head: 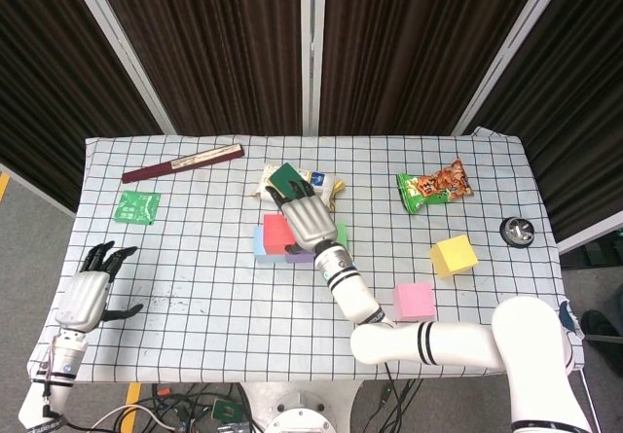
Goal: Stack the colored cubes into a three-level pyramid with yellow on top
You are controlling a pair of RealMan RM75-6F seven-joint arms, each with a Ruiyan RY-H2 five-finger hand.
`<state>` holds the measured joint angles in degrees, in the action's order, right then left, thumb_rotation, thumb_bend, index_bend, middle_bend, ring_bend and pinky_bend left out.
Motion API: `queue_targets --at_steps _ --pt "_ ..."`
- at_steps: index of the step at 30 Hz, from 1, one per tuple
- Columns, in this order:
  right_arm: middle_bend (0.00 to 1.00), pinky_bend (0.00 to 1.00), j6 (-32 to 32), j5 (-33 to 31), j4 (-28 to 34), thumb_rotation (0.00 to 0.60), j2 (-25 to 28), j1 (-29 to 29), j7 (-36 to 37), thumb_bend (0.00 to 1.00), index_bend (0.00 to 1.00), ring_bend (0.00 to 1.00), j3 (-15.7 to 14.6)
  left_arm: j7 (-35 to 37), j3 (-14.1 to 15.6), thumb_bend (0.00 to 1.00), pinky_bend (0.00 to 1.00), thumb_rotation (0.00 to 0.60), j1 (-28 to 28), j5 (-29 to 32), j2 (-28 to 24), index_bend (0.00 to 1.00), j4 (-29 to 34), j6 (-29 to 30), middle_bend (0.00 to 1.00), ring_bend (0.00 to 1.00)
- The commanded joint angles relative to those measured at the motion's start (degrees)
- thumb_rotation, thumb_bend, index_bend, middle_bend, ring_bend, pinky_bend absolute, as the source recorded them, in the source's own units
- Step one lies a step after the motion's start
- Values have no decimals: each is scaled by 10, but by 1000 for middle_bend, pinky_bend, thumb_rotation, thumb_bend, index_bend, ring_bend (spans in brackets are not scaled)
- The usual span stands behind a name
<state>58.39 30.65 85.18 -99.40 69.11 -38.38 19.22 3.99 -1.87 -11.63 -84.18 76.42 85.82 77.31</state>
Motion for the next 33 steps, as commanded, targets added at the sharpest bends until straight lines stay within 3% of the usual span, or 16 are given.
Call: queue_targets --at_steps 1,12,22,28,33 --pt "377 0 -1 0 0 600 0 -1 0 118 0 4 0 0 0 0 36 600 0 0 0 155 0 0 182 25" --pt "218 0 -11 -9 6 600 5 -3 4 49 0 0 0 1 0 0 35 600 0 1 0 155 -1 0 182 25" --pt "158 0 -4 0 53 600 42 -16 15 0 0 0 6 3 -1 0 35 600 1 2 0 155 -1 1 182 25" --pt "156 0 27 26 165 600 139 -64 26 0 0 0 -8 1 -3 0 36 600 1 7 1 155 -5 0 182 25" --pt "155 0 43 78 265 600 262 -129 43 0 0 0 -47 2 -8 0 35 600 2 15 3 155 -12 -1 182 25"
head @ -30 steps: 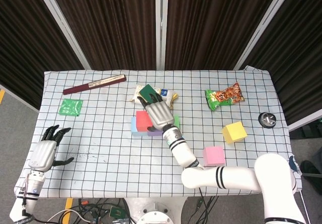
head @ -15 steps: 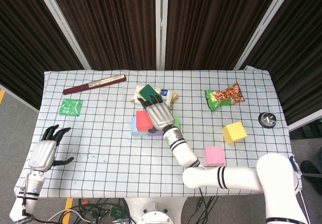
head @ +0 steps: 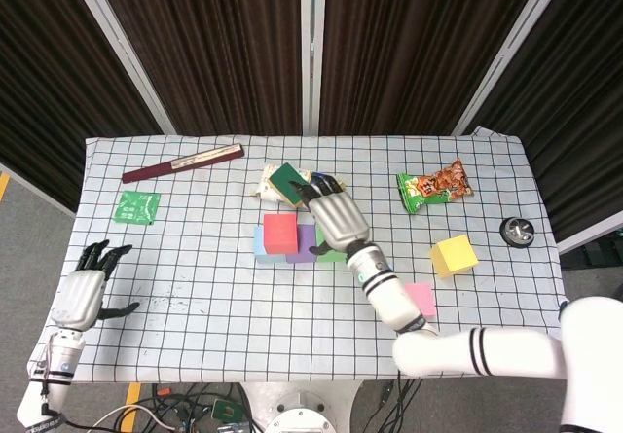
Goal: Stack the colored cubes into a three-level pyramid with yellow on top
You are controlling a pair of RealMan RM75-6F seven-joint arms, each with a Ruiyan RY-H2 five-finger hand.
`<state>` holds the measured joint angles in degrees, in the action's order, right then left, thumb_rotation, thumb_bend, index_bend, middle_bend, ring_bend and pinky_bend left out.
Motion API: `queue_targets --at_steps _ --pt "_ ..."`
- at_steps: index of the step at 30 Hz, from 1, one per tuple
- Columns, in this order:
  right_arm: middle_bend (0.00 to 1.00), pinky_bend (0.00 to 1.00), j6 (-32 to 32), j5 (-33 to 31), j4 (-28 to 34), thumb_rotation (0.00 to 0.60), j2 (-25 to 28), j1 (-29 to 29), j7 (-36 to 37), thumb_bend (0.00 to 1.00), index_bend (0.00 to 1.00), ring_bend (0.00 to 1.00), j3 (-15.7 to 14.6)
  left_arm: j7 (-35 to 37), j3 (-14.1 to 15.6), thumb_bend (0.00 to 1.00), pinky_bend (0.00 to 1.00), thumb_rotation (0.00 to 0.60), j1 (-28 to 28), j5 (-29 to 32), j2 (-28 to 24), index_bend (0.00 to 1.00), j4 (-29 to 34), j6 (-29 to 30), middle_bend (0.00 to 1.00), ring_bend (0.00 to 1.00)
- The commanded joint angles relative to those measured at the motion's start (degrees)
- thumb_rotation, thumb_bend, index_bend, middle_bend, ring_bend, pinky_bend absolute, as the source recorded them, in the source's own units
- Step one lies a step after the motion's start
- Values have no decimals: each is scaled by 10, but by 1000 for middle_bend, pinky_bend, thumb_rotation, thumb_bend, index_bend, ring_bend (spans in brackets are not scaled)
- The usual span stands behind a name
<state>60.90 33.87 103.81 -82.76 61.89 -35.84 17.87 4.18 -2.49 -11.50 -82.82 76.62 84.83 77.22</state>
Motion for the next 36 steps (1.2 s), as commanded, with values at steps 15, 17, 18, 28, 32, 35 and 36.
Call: queue_targets --at_steps 15,17,18,28,32,35,36 --pt "167 0 55 379 100 600 231 -285 168 0 0 0 -225 -10 -6 0 35 600 1 12 14 155 -21 0 184 25" --pt "167 0 74 411 85 600 222 -310 178 0 0 0 -242 -11 -7 0 35 600 1 11 16 155 -22 2 185 25" --pt "168 0 83 423 77 600 217 -321 181 0 0 0 -247 -12 -7 0 35 600 1 10 16 155 -22 3 185 25" --pt "175 0 105 454 -3 600 159 -379 201 0 0 0 -256 -16 -4 0 35 600 1 5 21 155 -22 4 187 25" --pt "181 0 90 453 -31 600 129 -380 203 0 0 0 -243 -19 -2 0 35 600 2 4 22 155 -22 4 187 25" --pt "193 0 82 455 -54 600 107 -379 202 0 0 0 -234 -19 -2 0 35 600 1 3 24 155 -24 4 187 25" --pt "200 0 78 454 -58 600 102 -379 204 0 0 0 -231 -19 -2 0 35 600 1 3 24 155 -24 4 187 25"
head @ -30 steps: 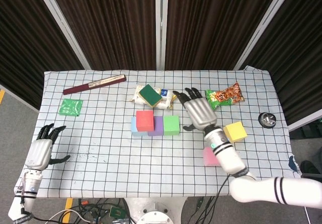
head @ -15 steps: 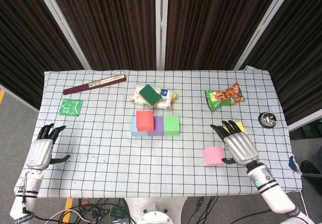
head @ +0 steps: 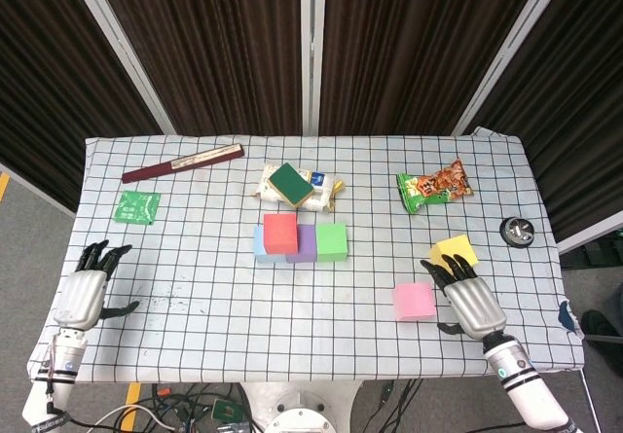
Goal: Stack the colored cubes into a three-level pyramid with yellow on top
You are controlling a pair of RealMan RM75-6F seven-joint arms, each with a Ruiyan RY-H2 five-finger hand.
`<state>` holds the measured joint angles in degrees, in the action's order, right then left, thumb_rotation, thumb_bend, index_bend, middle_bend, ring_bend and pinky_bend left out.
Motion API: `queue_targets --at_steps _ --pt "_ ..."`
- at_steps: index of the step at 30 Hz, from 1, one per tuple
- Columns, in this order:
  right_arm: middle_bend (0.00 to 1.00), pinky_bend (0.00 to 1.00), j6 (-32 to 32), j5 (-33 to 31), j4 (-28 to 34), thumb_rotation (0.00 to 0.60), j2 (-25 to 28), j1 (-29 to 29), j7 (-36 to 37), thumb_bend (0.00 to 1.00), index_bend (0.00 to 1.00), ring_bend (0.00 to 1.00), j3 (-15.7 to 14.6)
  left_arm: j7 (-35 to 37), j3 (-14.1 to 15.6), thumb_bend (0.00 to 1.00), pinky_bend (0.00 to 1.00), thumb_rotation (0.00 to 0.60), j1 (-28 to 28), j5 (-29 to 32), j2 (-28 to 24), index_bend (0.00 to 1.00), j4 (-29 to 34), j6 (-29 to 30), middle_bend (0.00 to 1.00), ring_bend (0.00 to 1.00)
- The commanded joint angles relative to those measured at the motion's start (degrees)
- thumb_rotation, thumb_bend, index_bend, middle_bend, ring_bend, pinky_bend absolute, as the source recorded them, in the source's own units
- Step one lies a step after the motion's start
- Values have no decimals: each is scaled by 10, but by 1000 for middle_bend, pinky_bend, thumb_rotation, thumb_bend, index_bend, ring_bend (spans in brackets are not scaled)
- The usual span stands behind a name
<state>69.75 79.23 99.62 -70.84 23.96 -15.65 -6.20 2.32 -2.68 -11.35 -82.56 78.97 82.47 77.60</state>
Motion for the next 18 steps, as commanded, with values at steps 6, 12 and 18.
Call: queue_targets --at_steps 6,12,18 --pt "230 0 -29 -4 -35 600 -41 1 3 0 0 0 20 1 0 0 35 600 -1 1 1 155 -2 -3 187 25" --pt "332 0 -27 -12 -48 600 -64 -6 0 0 0 0 34 1 0 0 35 600 -1 2 2 155 -2 -5 187 25" --pt "448 0 -36 -27 -44 600 -63 -9 -6 20 0 29 42 1 1 0 35 600 -1 4 2 155 -4 -8 187 25"
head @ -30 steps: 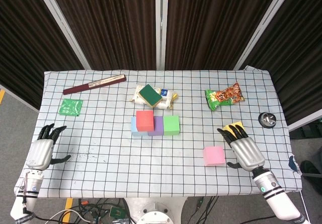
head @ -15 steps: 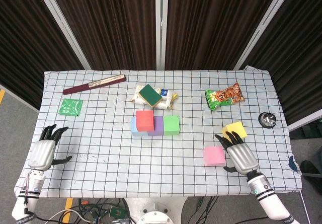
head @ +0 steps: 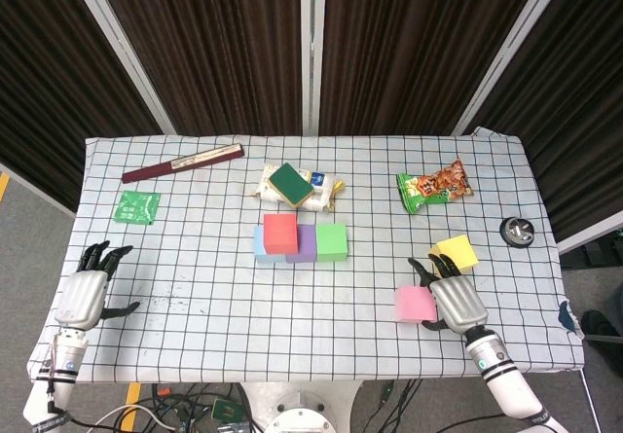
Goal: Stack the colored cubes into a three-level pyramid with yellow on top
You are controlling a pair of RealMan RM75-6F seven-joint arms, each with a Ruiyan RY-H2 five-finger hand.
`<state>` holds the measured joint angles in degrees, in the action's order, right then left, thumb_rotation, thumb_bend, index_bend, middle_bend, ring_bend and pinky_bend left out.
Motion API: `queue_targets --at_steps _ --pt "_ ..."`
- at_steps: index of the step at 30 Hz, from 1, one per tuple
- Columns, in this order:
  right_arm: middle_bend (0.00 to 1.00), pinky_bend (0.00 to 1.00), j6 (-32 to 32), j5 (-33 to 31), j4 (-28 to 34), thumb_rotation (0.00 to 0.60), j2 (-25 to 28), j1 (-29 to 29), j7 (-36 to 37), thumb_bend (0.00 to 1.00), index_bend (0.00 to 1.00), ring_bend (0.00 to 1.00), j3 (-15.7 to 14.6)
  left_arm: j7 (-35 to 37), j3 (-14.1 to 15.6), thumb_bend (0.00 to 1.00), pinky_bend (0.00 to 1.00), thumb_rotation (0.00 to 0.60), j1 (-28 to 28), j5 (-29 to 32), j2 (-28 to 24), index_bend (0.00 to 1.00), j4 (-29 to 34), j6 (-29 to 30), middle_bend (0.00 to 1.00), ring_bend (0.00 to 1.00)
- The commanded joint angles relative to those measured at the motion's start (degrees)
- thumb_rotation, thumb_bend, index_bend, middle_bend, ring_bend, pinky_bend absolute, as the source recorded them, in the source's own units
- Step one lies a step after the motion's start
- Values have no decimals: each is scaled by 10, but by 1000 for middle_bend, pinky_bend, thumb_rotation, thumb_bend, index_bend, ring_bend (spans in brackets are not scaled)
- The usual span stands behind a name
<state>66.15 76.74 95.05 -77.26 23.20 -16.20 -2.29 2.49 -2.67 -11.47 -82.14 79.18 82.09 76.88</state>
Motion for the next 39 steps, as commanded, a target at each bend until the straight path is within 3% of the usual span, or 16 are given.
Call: queue_targets --at_steps 1,7,10,15,21,28,39 --pt "452 0 1 -2 4 600 2 -2 0 32 0 33 5 -1 1 0 35 600 0 -1 0 155 0 -1 187 25" --pt "471 0 18 9 49 600 36 0 22 58 0 47 32 0 0 0 35 600 0 -1 0 155 1 0 187 25" --pt "471 0 12 3 81 600 68 17 27 58 0 46 63 -1 1 0 35 600 -1 -1 1 155 0 -2 187 25" --pt "470 0 -50 -38 112 600 107 86 8 58 0 47 135 -4 2 0 35 600 -2 -1 4 155 -2 -6 187 25" --pt "473 0 -167 -141 84 600 103 192 -1 31 0 47 200 0 1 0 36 600 -3 3 4 155 -5 -9 187 25" --pt "475 0 -233 -206 33 600 54 284 -39 14 0 47 207 6 1 0 35 600 -2 2 3 154 -7 -8 187 25" --pt "473 0 -203 -270 -6 600 -14 344 -111 15 0 48 173 10 2 0 35 600 -3 0 4 155 -8 -9 187 25"
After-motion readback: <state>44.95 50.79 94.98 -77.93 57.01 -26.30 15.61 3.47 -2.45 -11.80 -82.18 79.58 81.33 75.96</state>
